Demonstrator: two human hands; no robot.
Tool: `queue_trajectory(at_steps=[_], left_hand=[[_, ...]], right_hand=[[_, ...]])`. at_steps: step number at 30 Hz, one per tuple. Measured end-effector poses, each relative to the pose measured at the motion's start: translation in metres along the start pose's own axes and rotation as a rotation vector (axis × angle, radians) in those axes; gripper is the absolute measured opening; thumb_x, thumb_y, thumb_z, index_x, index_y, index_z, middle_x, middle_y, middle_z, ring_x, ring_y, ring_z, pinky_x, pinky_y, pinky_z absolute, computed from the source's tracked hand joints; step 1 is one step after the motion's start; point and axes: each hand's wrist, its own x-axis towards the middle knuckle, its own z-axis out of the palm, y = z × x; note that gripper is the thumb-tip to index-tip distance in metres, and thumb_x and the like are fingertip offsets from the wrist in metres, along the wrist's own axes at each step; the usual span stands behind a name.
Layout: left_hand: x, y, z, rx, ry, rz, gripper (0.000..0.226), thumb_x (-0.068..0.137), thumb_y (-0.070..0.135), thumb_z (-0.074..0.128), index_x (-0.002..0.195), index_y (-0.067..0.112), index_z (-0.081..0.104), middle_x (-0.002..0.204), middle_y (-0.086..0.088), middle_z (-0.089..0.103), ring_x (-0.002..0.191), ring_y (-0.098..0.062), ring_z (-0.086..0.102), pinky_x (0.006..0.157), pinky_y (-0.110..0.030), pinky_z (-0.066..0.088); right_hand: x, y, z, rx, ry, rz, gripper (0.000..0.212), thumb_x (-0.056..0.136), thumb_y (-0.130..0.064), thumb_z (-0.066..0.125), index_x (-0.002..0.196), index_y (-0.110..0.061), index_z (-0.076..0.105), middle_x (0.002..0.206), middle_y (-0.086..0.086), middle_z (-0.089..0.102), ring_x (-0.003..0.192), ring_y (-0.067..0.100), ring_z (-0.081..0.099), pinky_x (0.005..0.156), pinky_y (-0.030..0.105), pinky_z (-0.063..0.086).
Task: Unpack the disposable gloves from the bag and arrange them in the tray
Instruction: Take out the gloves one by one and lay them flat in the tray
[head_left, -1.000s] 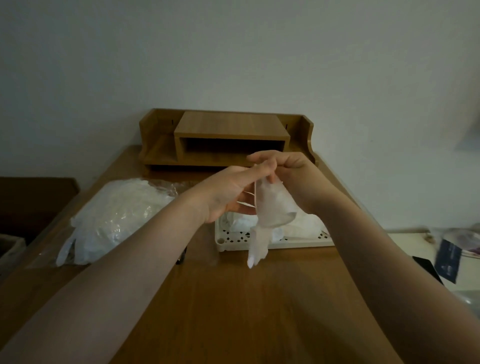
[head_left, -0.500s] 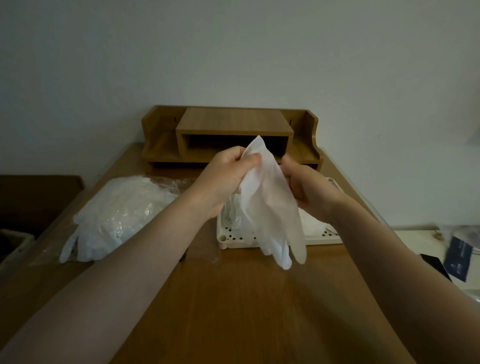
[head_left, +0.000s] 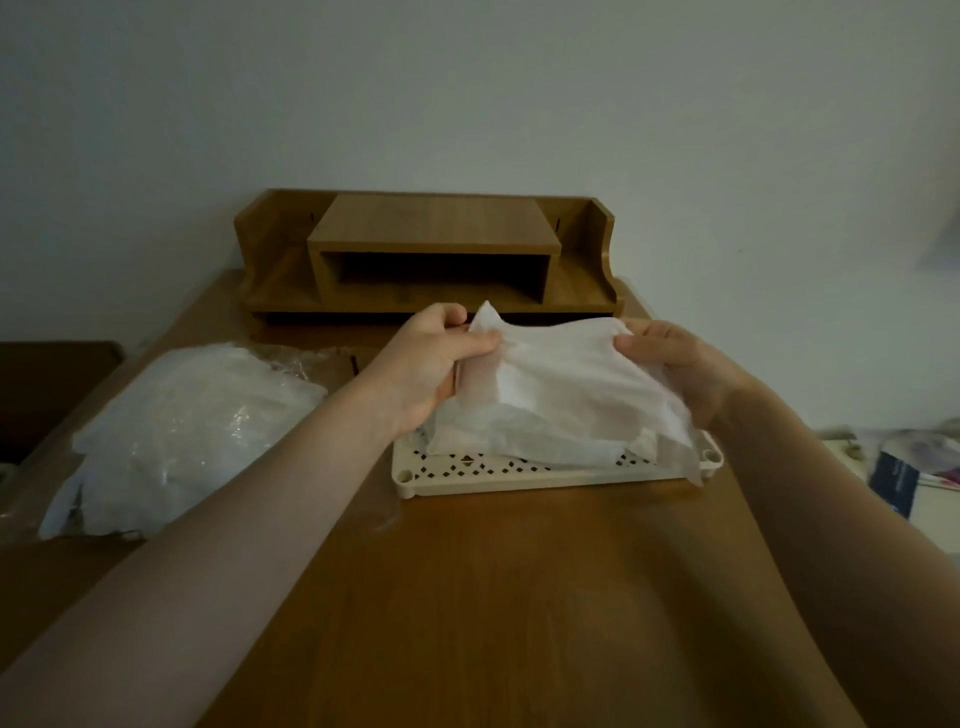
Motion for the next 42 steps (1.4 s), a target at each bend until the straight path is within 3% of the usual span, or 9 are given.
queue_trajectory(at_steps=[2,8,16,20,25,29,34,39,42], left_hand=[[0.006,-0.005,0.004,0.113,-0.002,0.007,0.028,0.088,0.008,0.062,0.109,0.017,0.047,0.117,-0.006,0.059,0.098,-0.021,0.064,0.079,-0.036,0.056],[0.027,-0.031,0.006,0.89,0.072,0.105,0.022,0.097,0.009,0.047,0.096,0.02,0.066,0.144,0.003,0.042,0.127,-0.017,0.042,0.088,-0.023,0.037],[0.052,-0.048,0.001,1.272,0.071,0.183,0.046,0.091,0.019,0.058,0.136,0.018,0.047,0.142,-0.001,0.047,0.119,-0.016,0.051,0.092,-0.026,0.04],[0.059,-0.05,-0.002,1.379,0.073,0.206,0.056,0.089,0.02,0.06,0.141,0.017,0.04,0.145,-0.002,0.043,0.124,-0.019,0.048,0.097,-0.029,0.039],[0.06,-0.055,-0.004,1.391,0.021,0.173,0.06,0.089,0.018,0.06,0.144,0.017,0.036,0.148,-0.001,0.038,0.131,-0.018,0.042,0.102,-0.03,0.036],[0.059,-0.055,-0.005,1.348,0.049,0.128,0.058,0.089,0.016,0.06,0.143,0.02,0.038,0.142,-0.002,0.047,0.1,-0.015,0.059,0.079,-0.025,0.044],[0.059,-0.056,-0.009,1.286,0.065,0.087,0.054,0.09,0.011,0.057,0.141,0.021,0.04,0.135,-0.004,0.052,0.067,-0.01,0.056,0.056,-0.02,0.043],[0.055,-0.057,-0.005,1.353,0.027,0.081,0.047,0.092,0.009,0.055,0.138,0.012,0.045,0.142,-0.007,0.045,0.115,-0.02,0.053,0.091,-0.026,0.041],[0.051,-0.06,-0.002,1.451,0.043,0.081,0.038,0.091,0.004,0.052,0.129,0.006,0.052,0.136,-0.01,0.043,0.115,-0.023,0.05,0.094,-0.029,0.04]], right_hand=[[-0.001,-0.011,-0.004,-0.151,0.059,0.07,0.016,0.078,-0.026,0.068,0.082,-0.012,0.073,0.076,0.004,0.069,0.063,0.015,0.069,0.053,0.024,0.055],[0.04,0.002,-0.032,-1.297,0.294,0.36,0.018,0.09,-0.031,0.062,0.088,-0.013,0.066,0.08,0.001,0.064,0.074,0.017,0.06,0.071,0.023,0.047],[0.063,0.006,-0.064,-1.334,0.378,0.381,0.018,0.085,-0.026,0.068,0.089,-0.009,0.066,0.081,0.004,0.064,0.073,0.019,0.058,0.074,0.028,0.048],[0.071,0.015,-0.073,-1.41,0.494,0.362,0.037,0.085,-0.026,0.068,0.118,-0.012,0.061,0.112,0.006,0.063,0.099,0.025,0.059,0.09,0.032,0.047],[0.053,0.023,-0.027,-1.541,0.471,-0.069,0.039,0.086,-0.049,0.058,0.113,-0.021,0.053,0.116,-0.002,0.052,0.106,0.018,0.051,0.089,0.029,0.044],[0.037,0.037,0.015,-1.756,0.115,0.098,0.042,0.083,-0.055,0.06,0.108,-0.023,0.048,0.099,-0.01,0.05,0.086,0.013,0.051,0.075,0.026,0.045],[0.035,0.041,0.014,-1.825,0.19,0.117,0.028,0.087,-0.007,0.05,0.112,-0.021,0.053,0.11,-0.001,0.057,0.093,0.016,0.05,0.083,0.03,0.048],[0.024,0.042,0.01,-1.809,0.087,0.232,0.038,0.089,-0.006,0.047,0.118,-0.024,0.063,0.118,-0.003,0.057,0.11,0.017,0.047,0.098,0.033,0.042],[0.023,0.036,0.011,-1.578,0.143,0.32,0.028,0.095,-0.029,0.047,0.106,-0.017,0.07,0.11,0.0,0.065,0.102,0.02,0.055,0.096,0.037,0.044]])
